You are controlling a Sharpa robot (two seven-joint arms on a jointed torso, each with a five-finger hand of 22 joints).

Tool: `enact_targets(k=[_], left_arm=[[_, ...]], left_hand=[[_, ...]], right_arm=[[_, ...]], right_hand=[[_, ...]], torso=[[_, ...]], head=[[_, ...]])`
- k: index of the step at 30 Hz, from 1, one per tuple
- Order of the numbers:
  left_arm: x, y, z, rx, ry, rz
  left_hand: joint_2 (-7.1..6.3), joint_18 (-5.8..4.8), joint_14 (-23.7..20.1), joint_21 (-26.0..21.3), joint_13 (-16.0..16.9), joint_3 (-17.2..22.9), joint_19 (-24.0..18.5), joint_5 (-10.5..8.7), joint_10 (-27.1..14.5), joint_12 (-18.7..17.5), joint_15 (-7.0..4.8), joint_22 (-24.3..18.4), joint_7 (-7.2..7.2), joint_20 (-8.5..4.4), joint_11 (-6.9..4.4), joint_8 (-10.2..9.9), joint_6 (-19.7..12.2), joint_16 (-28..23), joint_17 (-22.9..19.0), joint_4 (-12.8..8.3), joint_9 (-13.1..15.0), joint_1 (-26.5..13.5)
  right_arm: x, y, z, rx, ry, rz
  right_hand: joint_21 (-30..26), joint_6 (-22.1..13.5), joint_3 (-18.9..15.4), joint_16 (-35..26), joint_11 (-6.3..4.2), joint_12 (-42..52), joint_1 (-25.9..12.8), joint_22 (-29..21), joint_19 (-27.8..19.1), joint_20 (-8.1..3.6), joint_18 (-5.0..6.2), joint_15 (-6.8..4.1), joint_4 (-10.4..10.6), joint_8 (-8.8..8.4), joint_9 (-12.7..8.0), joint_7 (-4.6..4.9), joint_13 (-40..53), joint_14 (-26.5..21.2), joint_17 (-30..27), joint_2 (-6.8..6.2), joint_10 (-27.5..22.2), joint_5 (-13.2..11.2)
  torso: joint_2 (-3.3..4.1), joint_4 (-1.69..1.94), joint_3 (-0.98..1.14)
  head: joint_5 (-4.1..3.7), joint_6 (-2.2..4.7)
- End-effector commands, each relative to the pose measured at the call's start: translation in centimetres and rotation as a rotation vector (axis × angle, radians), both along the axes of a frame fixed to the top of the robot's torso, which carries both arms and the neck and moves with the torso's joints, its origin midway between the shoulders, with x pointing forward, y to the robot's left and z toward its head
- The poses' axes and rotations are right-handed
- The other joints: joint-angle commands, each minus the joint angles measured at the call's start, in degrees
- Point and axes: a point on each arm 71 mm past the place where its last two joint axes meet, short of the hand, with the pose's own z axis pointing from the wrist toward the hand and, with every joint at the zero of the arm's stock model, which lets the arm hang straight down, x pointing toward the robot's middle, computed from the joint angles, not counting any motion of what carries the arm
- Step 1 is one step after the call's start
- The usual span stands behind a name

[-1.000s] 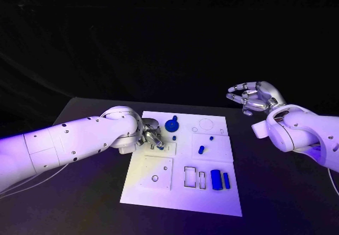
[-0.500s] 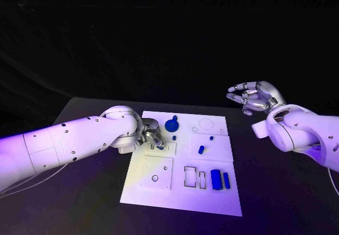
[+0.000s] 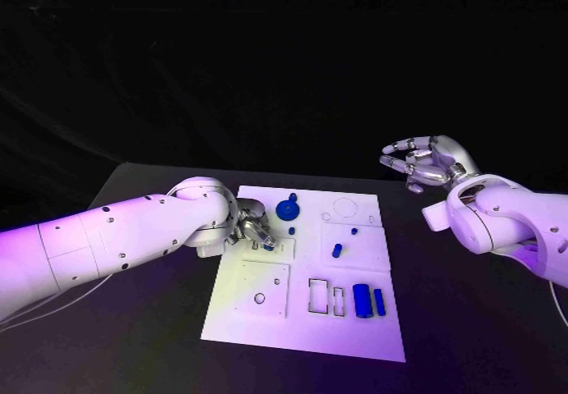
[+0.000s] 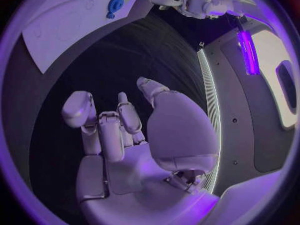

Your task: Assemble the parts on the task board

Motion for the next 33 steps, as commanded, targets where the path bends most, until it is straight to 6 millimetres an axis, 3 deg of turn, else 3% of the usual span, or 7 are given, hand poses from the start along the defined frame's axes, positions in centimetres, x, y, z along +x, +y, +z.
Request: enact_targets(k=[1, 33], left_arm=[[-0.34, -0.02, -0.59, 0.027, 0.036, -0.022], [-0.07, -0.07, -0.61, 0.023, 0.028, -0.011]], left_hand=[[0.05, -0.8, 5.68, -0.22, 0.13, -0.28, 0.09, -0.33, 0.12, 0.25, -0.39, -0.06, -1.49, -0.29, -0.42, -0.15, 2.05, 0.31, 13.53, 0.35, -0.21, -0.56], [0.32, -0.79, 5.66, -0.35, 0.15, -4.75, 0.14, -0.59, 0.15, 0.28, -0.41, -0.12, -1.52, -0.34, -0.44, -0.38, 2.72, 0.28, 13.44, 3.42, -0.24, -2.44]], right_arm=[[-0.05, 0.09, 0.01, -0.001, -0.004, 0.015], [-0.09, -0.08, 0.05, -0.001, -0.009, 0.012]], right_hand=[[-0.13, -0.14, 0.09, -0.26, -0.08, -0.05, -0.32, -0.05, -0.34, -0.04, 0.35, -0.29, 0.27, 0.06, -0.05, -0.1, -0.08, 2.7, 0.78, 0.28, 0.2, 0.13], [-0.29, -0.14, 0.03, -0.35, -0.08, -0.13, -0.44, -0.17, -0.4, -0.05, 0.38, -0.3, 0.38, 0.13, -0.08, -0.1, -0.21, 2.65, 0.54, 0.27, 0.13, 0.18]], torso=[[-0.01, -0.02, 0.01], [0.0, -0.02, 0.02]], head=[[0.02, -0.03], [-0.23, 0.12]])
